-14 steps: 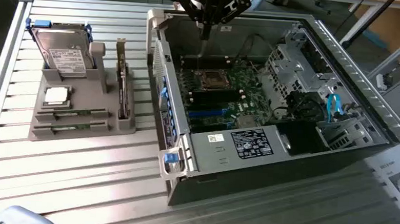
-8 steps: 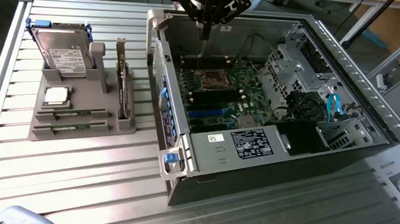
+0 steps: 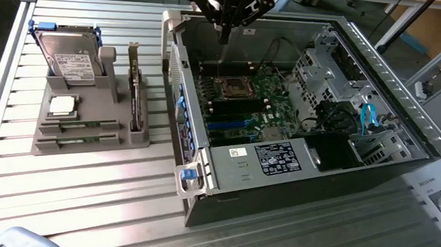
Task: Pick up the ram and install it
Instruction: 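Reach for the ram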
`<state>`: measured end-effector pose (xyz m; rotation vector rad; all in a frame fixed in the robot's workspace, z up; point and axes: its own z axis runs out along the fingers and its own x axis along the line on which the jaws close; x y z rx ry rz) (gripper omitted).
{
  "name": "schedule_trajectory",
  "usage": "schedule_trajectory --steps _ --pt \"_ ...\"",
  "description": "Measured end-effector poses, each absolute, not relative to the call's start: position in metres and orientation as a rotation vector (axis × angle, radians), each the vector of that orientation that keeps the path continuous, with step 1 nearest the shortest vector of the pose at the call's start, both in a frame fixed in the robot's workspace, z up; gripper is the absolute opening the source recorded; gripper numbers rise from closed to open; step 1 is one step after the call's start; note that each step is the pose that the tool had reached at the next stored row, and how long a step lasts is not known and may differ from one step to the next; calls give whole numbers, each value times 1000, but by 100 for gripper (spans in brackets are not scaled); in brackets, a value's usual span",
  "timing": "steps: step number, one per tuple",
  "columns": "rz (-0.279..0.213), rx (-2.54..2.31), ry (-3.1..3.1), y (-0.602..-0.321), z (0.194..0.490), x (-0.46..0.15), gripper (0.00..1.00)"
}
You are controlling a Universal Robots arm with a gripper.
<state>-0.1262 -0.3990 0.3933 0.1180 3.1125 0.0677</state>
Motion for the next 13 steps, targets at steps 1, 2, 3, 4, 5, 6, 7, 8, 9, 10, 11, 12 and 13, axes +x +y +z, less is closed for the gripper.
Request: schedule_trajectory --steps 1,2,3,4,5,6,7,8,9,10,11,12,13 --pt "68 118 3112 -399 393 -127 10" --pt "68 118 3113 -399 393 -128 10" --pt "68 118 3113 -399 393 -129 10" --pt "68 118 3113 -399 393 -130 10" --pt "68 118 3113 -399 393 -131 10" --pt "68 118 3112 -399 393 -132 10" --pt "68 118 3112 -399 393 -135 10" --pt "68 118 3112 -399 393 -137 10" --pt "68 118 3113 -399 393 -139 10" --pt "68 118 3113 -399 393 -140 10" --pt "68 118 3113 -399 393 -142 10" --pt "68 118 3113 -399 393 -144 10" --pt "68 118 3113 -399 393 -145 10"
